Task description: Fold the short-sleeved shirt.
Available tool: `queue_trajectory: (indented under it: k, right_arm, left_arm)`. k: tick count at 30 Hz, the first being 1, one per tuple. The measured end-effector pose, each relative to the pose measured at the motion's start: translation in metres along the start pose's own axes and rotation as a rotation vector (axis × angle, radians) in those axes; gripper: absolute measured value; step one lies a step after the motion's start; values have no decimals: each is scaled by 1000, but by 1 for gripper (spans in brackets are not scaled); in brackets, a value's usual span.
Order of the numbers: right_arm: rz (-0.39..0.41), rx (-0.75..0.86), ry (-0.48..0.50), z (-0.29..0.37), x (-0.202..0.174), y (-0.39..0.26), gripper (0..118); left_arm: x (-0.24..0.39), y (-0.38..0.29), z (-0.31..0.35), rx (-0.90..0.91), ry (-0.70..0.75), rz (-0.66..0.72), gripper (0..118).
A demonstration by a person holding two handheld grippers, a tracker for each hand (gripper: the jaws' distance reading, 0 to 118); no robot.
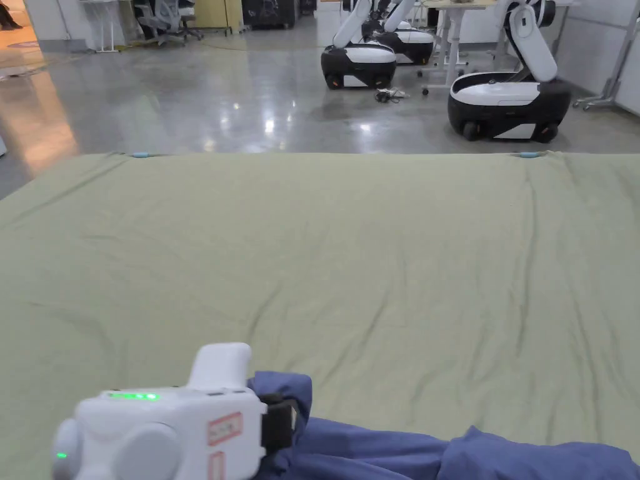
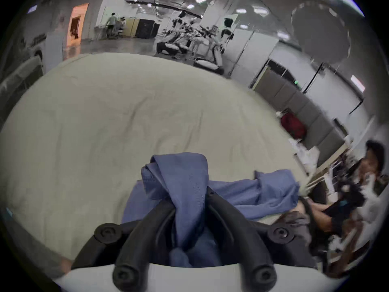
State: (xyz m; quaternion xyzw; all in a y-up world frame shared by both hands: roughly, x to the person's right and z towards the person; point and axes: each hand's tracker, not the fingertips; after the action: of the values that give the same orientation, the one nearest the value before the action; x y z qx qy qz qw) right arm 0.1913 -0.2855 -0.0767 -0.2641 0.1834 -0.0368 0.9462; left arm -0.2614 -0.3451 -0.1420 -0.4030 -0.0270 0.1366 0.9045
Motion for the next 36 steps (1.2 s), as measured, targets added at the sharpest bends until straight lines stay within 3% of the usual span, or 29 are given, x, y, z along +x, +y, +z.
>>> queue_trajectory:
  k: [4, 6, 7, 9, 10, 16, 19, 21, 22, 23, 25, 30, 34, 36]
  right_arm:
    - [-10, 0, -19, 5, 5, -1, 3]
    - [-16, 4, -27, 7, 8, -1, 3]
    - [-19, 6, -32, 9, 9, -2, 3]
    - [-25, 8, -38, 11, 11, -3, 3]
    - [-28, 8, -41, 11, 12, -4, 3]
    - [-32, 4, -47, 9, 11, -4, 3]
    - [-29, 2, -38, 8, 10, -4, 3]
    - [-21, -2, -36, 7, 8, -3, 3]
    - [-19, -3, -33, 5, 7, -2, 3]
    - [-17, -5, -29, 4, 5, -2, 3]
    - [-15, -7, -22, 0, 2, -2, 3]
    - [1, -19, 1, -7, -6, -1, 3]
    - [13, -19, 11, -8, -11, 1, 3]
    - [18, -16, 5, -7, -12, 1, 3]
  left_arm:
    - [32, -19, -51, -53, 92, -103, 9]
    - [42, -29, -64, -77, 122, -138, 17]
    - [42, -32, -67, -68, 99, -119, 40]
    - [42, -32, -62, -70, -49, -96, 99]
    - [43, -31, -61, -102, -107, -83, 116]
    - [40, -20, -21, -33, -152, -75, 113]
    - [26, -13, 19, 60, -237, -50, 96]
    - [12, -12, 44, 128, -262, -37, 92]
    - [3, -15, 55, 149, -253, -35, 78]
    - [-6, -18, 62, 177, -249, -21, 56]
    - [-24, -27, 65, 195, -251, 18, 0]
    - [-68, -41, 38, 123, -412, 202, 0]
    - [-88, -40, -16, 39, -629, 329, 0]
    - [-84, -39, -48, 4, -662, 329, 0]
